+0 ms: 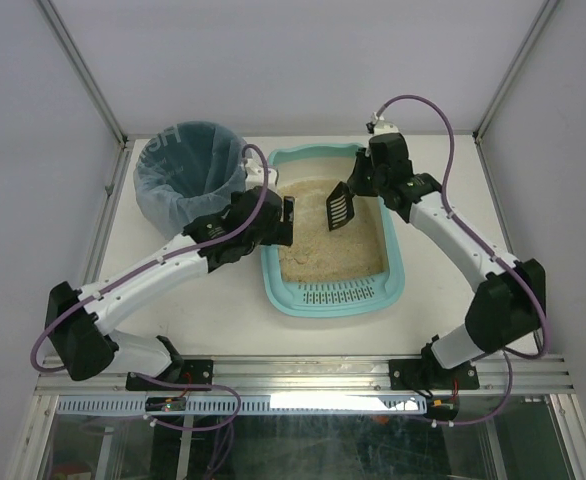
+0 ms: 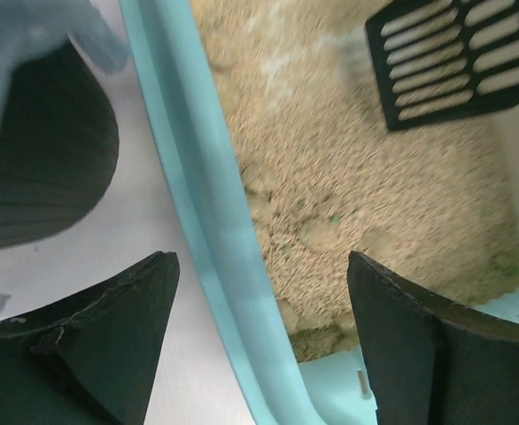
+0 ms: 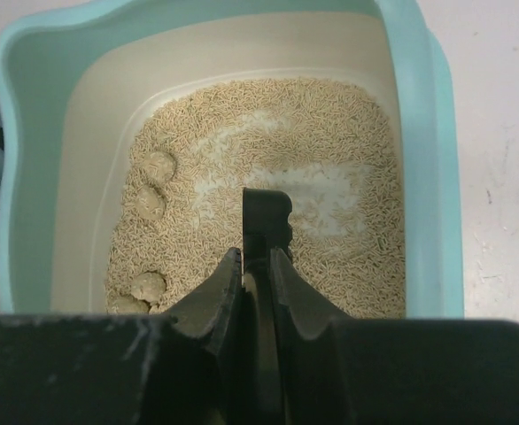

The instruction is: Clean the litter box

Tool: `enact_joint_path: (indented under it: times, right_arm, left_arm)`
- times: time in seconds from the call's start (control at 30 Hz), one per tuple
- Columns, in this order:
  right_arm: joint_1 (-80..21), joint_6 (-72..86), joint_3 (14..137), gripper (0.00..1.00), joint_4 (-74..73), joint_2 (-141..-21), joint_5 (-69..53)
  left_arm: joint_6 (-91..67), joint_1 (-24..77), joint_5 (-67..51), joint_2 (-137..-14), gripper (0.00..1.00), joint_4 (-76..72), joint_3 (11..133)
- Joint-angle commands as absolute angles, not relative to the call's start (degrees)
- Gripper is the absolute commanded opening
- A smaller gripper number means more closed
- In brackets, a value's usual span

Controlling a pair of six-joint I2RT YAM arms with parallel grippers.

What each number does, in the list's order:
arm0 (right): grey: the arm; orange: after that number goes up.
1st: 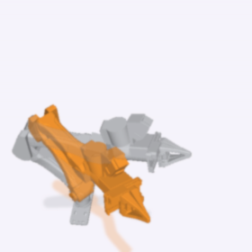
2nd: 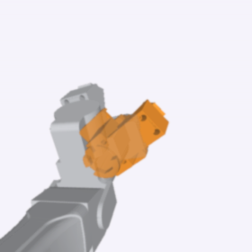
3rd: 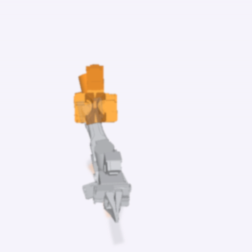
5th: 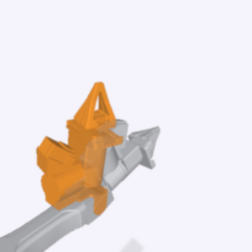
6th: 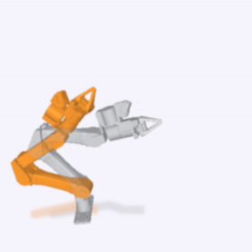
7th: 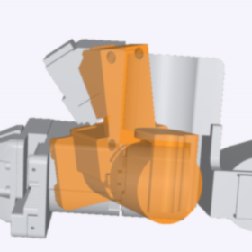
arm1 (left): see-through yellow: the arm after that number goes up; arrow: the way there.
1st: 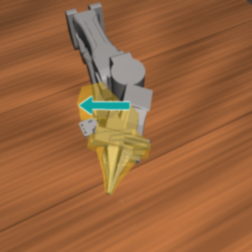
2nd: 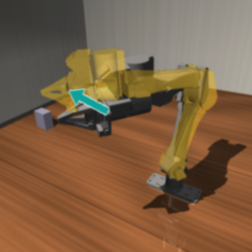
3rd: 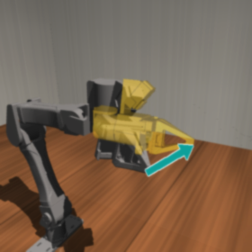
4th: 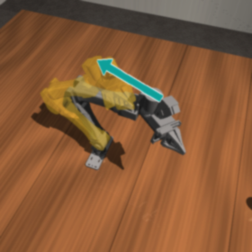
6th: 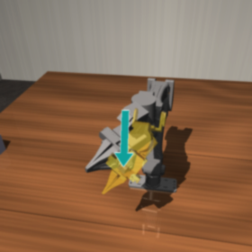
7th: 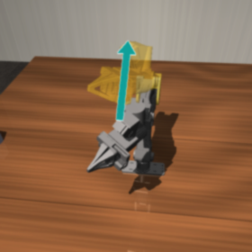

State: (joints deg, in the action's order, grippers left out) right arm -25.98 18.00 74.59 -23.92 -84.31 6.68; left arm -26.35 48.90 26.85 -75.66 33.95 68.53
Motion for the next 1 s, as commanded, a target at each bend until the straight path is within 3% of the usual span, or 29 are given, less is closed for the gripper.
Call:
enact_joint_path:
  times: [0.0,0.4,0.63,0.97]
  right_arm:
    - [-24.2,22.0,81.0,0.0,-18.7,-90.0,-0.4]
    - [-22.6,23.3,92.5,0.0,-24.9,-105.4,-5.5]
    - [-22.6,23.3,93.4,0.0,-29.1,-109.9,-9.6]
    - [-25.0,27.3,87.4,0.0,-24.5,-110.3,-16.3]
  left_arm:
    - [-31.1,49.4,27.1,-79.0,0.77,38.9,70.6]
    - [-31.8,49.4,29.8,-87.7,0.74,41.9,72.0]
    - [-31.9,49.5,29.3,-91.5,0.55,41.2,72.0]
    - [-30.3,49.4,29.2,-93.2,0.41,40.2,72.1]
